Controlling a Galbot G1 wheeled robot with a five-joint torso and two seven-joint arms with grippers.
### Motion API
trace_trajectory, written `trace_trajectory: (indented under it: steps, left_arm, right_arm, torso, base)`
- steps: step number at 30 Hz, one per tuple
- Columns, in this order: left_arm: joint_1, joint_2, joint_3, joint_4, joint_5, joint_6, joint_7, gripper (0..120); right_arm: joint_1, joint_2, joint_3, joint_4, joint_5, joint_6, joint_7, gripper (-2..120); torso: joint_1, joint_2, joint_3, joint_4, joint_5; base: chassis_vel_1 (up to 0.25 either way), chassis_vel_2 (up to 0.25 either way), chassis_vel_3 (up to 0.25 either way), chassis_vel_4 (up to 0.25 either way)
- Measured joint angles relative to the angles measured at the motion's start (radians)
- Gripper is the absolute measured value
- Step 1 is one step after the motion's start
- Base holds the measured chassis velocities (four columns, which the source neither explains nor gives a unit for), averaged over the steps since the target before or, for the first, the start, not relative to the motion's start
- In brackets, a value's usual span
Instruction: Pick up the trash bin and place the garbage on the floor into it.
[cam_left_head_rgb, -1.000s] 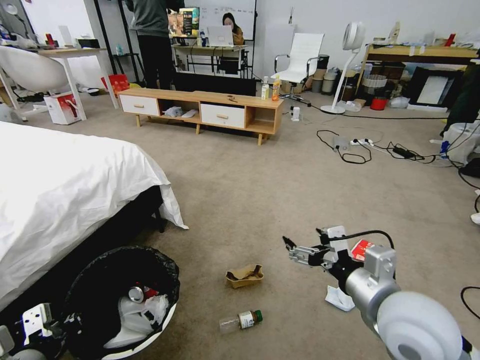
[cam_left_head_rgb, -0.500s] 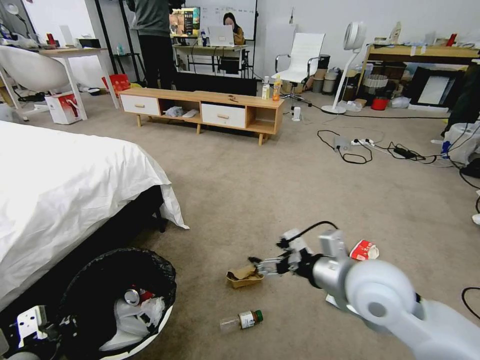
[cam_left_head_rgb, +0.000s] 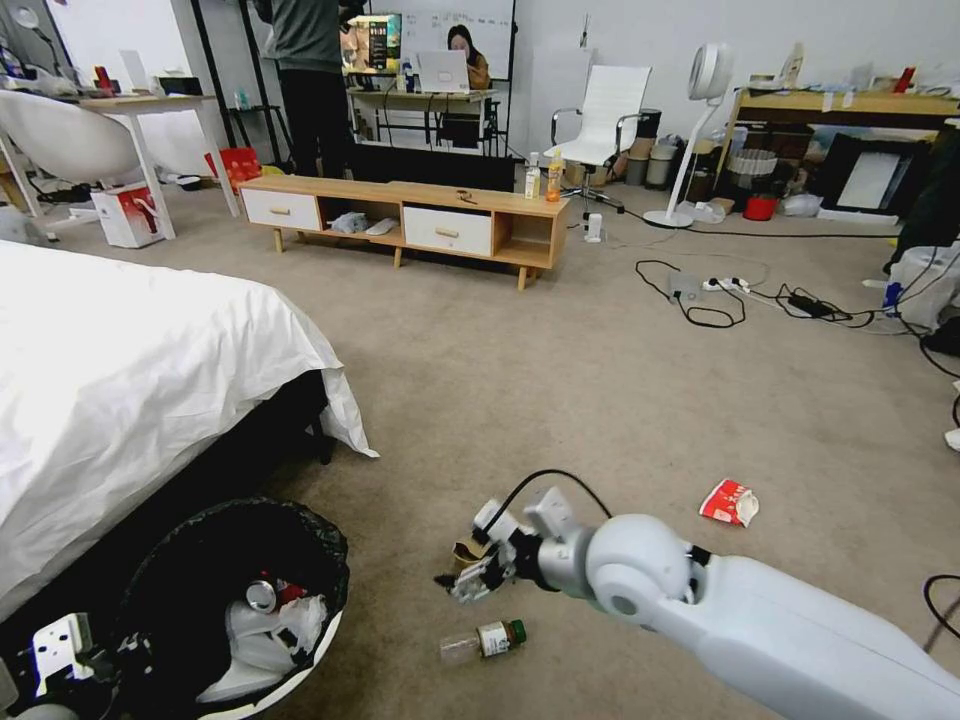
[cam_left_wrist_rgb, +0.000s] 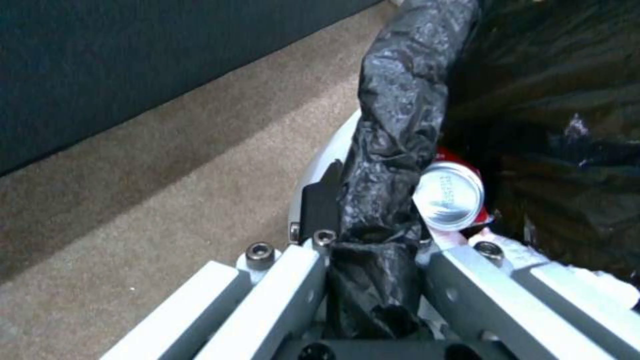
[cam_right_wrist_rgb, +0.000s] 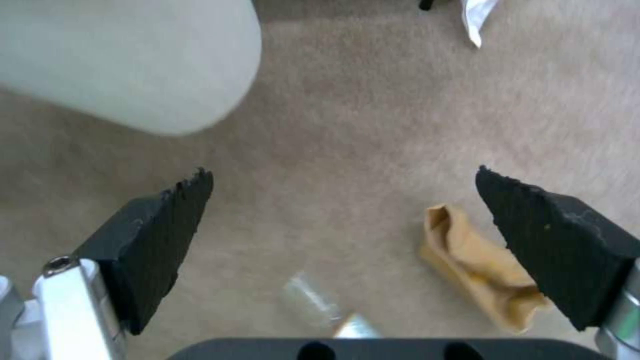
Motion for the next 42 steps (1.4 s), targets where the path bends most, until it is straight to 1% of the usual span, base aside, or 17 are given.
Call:
trace_trajectory:
  steps: [1,2,4,5,6,7,8,9,10,11,12,13,15,19,27,35,42]
  left_arm:
    - [-0.001,-0.002,0.000,0.004,0.002,0.000,0.002,1]
    - [-0.001,-0.002,0.000,0.004,0.002,0.000,0.002,1]
    - [-0.001,-0.005,0.000,0.009,0.006,0.000,0.006,1]
    - [-0.001,-0.005,0.000,0.009,0.006,0.000,0.006,1]
    - [-0.001,-0.008,0.000,0.013,0.009,0.000,0.008,1]
    - [-0.001,-0.008,0.000,0.013,0.009,0.000,0.008,1]
    - [-0.004,-0.012,0.000,0.016,0.012,0.000,0.009,1]
    - [-0.004,-0.014,0.000,0.017,0.013,0.000,0.009,1]
    - [-0.006,-0.019,0.001,0.020,0.017,0.000,0.011,1]
    - [-0.006,-0.019,0.001,0.020,0.017,0.000,0.011,1]
    - [-0.007,-0.023,0.003,0.022,0.020,0.000,0.012,1]
    - [-0.007,-0.023,0.003,0.022,0.020,0.000,0.012,1]
    - [-0.014,-0.026,0.005,0.024,0.021,0.000,0.012,1]
    - [-0.019,-0.032,0.009,0.028,0.025,0.000,0.013,1]
    - [-0.017,-0.035,0.008,0.033,0.030,0.000,0.013,1]
    - [-0.020,-0.016,0.007,0.045,0.026,0.000,0.013,1]
    - [-0.037,-0.003,0.015,0.068,0.023,0.000,0.013,1]
  right_arm:
    - [0.008,0.004,-0.019,-0.023,-0.070,0.027,-0.046,100]
    - [0.008,0.004,-0.019,-0.023,-0.070,0.027,-0.046,100]
    - [0.012,0.006,-0.038,-0.060,-0.227,0.090,-0.142,100]
    - [0.012,0.006,-0.038,-0.060,-0.227,0.090,-0.142,100]
    - [0.012,0.005,-0.052,-0.082,-0.320,0.136,-0.189,100]
    - [0.012,0.005,-0.052,-0.082,-0.320,0.136,-0.189,100]
    - [0.011,0.005,-0.066,-0.101,-0.404,0.175,-0.218,100]
    - [0.011,0.005,-0.070,-0.109,-0.434,0.191,-0.226,100]
    - [0.008,0.005,-0.079,-0.129,-0.515,0.229,-0.245,100]
    - [0.008,0.005,-0.079,-0.129,-0.515,0.229,-0.245,100]
    - [0.001,0.005,-0.084,-0.146,-0.568,0.251,-0.262,100]
    - [0.001,0.005,-0.084,-0.146,-0.568,0.251,-0.262,100]
    - [-0.009,0.010,-0.092,-0.171,-0.621,0.277,-0.274,100]
    - [-0.028,0.024,-0.100,-0.203,-0.649,0.299,-0.277,100]
    - [-0.054,0.040,-0.110,-0.216,-0.658,0.305,-0.274,100]
    - [-0.079,0.068,-0.116,-0.236,-0.655,0.304,-0.269,100]
    - [-0.105,0.081,-0.118,-0.294,-0.664,0.332,-0.266,100]
  torso:
    - [0.000,0.000,0.000,-0.0001,0.0002]
    - [0.000,0.000,0.000,-0.0001,0.0002]
    - [0.000,0.000,0.000,-0.0002,0.0002]
    - [0.000,0.000,0.000,-0.0002,0.0002]
    - [0.000,0.000,0.000,-0.0003,0.0003]
    - [0.000,0.000,0.000,-0.0003,0.0003]
    - [0.000,0.000,0.000,-0.0003,0.0003]
    - [0.000,0.000,0.000,-0.0003,0.0003]
    - [0.000,0.000,0.000,-0.0001,0.0003]
    - [0.000,0.000,0.000,-0.0001,0.0003]
    - [0.000,0.000,0.000,-0.0002,0.0003]
    - [0.000,0.000,0.000,-0.0002,0.0003]
    - [0.000,0.000,0.000,-0.0003,0.0002]
    - [0.000,0.000,0.000,-0.0002,0.0003]
    - [0.000,0.000,0.000,-0.0002,0.0003]
    - [0.000,0.000,0.000,-0.0001,0.0003]
    - [0.000,0.000,0.000,-0.0002,0.0002]
  base:
    - [0.000,0.000,0.000,0.000]
    - [0.000,0.000,0.000,0.000]
    - [0.000,0.000,0.000,0.000]
    - [0.000,0.000,0.000,0.000]
    - [0.000,0.000,0.000,0.000]
    - [0.000,0.000,0.000,0.000]
    - [0.000,0.000,0.000,0.000]
    - [0.000,0.000,0.000,0.000]
    - [0.000,0.000,0.000,0.000]
    - [0.000,0.000,0.000,0.000]
    - [0.000,0.000,0.000,0.000]
    - [0.000,0.000,0.000,0.000]
    - [0.000,0.000,0.000,0.000]
    - [0.000,0.000,0.000,0.000]
    - [0.000,0.000,0.000,0.000]
    - [0.000,0.000,0.000,0.000]
    - [0.000,0.000,0.000,0.000]
